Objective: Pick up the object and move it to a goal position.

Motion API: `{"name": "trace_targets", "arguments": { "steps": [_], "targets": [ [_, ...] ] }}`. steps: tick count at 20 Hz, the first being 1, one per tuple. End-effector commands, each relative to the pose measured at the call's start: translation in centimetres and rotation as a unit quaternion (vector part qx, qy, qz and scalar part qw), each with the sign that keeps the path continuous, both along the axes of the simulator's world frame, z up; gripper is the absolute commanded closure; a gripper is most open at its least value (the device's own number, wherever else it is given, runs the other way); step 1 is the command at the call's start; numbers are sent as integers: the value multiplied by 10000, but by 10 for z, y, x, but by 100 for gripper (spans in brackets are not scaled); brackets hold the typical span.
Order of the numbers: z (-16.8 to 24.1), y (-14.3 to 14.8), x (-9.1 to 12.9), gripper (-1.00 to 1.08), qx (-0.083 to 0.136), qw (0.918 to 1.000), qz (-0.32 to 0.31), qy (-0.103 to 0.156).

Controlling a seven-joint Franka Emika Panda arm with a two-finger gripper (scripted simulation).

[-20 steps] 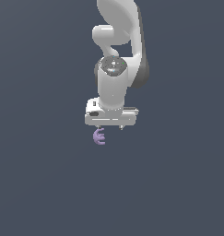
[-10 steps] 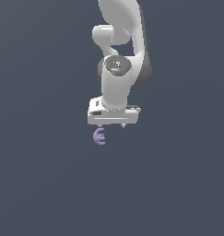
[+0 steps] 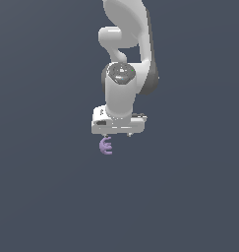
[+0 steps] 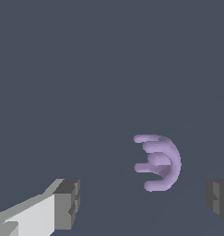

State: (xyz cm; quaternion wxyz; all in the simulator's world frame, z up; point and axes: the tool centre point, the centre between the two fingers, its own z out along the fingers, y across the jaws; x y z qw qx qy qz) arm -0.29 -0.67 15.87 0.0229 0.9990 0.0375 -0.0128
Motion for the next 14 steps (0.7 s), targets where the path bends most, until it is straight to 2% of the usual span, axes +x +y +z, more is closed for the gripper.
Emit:
{"name": "trace_targets", "arguments": {
  "steps": [1, 14],
  "targets": [
    [-8, -8, -2, -92, 35, 10000, 22, -7],
    [-60, -59, -17, -92, 226, 9995, 172, -107]
  ]
}}
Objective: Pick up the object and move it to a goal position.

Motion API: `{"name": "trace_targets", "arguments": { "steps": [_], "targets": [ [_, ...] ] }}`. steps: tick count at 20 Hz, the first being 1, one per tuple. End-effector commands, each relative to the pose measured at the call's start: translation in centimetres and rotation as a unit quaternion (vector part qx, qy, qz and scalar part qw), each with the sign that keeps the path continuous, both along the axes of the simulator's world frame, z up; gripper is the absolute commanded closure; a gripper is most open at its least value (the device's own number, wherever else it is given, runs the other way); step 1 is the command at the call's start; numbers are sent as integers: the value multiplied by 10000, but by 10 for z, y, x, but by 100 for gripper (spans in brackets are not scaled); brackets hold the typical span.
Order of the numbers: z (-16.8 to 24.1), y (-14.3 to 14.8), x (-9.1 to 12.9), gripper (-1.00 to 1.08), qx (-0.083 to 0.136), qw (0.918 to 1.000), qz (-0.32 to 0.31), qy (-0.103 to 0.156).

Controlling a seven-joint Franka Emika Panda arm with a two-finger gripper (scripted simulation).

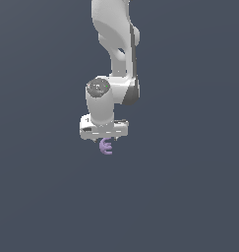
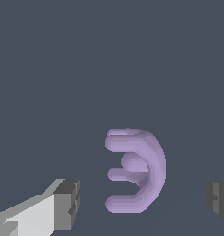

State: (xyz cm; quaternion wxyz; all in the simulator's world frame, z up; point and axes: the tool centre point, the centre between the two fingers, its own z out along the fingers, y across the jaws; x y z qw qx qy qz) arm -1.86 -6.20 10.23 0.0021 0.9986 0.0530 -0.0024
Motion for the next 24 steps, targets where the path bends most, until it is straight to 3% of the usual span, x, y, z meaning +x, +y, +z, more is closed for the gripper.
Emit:
{"name": "trace_targets", "arguments": {
  "steps": [1, 8, 23, 24],
  "targets": [
    [-5, -5, -2, -92, 17, 10000, 21, -19],
    [-9, -6, -3, -92, 18, 10000, 15, -15],
    [-57, -7, -3, -92, 22, 10000, 25, -23],
    [-57, -7, -3, 108, 22, 10000, 25, -23]
  ]
}}
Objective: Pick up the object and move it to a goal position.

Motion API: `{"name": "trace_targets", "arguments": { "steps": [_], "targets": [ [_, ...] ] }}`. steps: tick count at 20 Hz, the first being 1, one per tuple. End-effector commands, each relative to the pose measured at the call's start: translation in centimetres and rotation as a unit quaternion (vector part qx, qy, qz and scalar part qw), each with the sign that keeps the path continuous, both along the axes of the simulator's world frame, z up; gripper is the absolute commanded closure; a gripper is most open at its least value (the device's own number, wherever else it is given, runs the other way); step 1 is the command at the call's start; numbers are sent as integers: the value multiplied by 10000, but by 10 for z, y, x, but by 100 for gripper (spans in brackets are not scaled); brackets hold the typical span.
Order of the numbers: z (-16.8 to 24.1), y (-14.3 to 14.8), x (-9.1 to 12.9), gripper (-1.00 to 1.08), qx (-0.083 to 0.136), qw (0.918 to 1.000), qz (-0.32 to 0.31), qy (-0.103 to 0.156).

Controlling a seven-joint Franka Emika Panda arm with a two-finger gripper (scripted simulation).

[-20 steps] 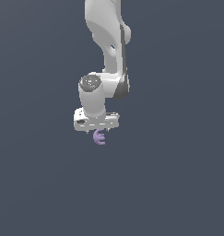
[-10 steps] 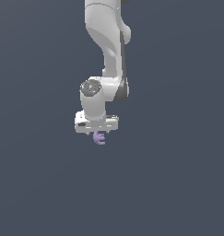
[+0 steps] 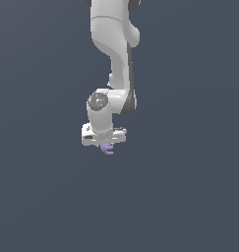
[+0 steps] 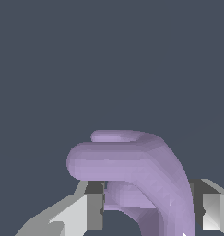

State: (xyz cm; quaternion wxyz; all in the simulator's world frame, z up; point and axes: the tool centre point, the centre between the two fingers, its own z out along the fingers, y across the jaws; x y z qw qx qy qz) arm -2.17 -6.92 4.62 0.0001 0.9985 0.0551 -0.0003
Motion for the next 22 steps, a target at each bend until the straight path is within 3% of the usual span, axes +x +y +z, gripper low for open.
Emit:
{"name": "trace_targets", "arguments": {
  "steps": [1, 13, 22],
  "targets": [
    [-1, 0, 0, 108, 1, 10000, 4, -2],
    [0, 1, -1, 108, 1, 10000, 3, -7],
    [5, 7, -23, 108, 1, 10000, 3, -7]
  ]
}}
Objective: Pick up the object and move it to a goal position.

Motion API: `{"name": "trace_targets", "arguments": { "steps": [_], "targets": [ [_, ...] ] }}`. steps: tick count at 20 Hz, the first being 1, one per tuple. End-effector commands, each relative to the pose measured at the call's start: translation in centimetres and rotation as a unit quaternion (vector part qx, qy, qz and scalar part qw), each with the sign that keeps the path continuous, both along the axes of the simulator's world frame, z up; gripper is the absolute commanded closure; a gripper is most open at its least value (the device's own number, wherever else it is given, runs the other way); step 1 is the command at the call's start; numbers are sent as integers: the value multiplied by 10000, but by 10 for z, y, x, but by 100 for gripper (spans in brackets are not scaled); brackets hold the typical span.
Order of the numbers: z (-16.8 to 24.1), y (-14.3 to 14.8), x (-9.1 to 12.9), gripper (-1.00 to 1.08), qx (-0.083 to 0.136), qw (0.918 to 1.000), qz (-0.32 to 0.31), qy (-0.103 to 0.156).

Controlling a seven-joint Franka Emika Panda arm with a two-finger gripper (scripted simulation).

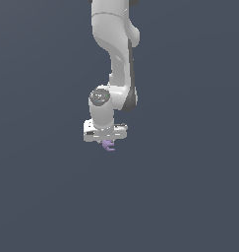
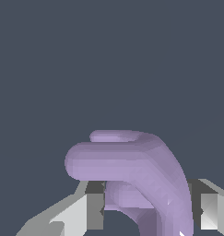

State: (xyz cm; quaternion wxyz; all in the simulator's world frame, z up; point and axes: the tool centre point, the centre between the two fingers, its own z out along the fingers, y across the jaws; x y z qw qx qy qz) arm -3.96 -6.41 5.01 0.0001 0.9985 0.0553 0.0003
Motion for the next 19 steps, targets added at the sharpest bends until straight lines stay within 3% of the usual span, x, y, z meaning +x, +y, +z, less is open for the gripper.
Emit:
{"name": "trace_targets", "arguments": {
  "steps": [1, 11, 19],
  "targets": [
    [2, 3, -9, 108, 0, 10000, 1, -1],
    [11, 14, -52, 108, 1, 10000, 2, 2],
    [14, 18, -64, 108, 1, 10000, 2, 2]
  ]
}}
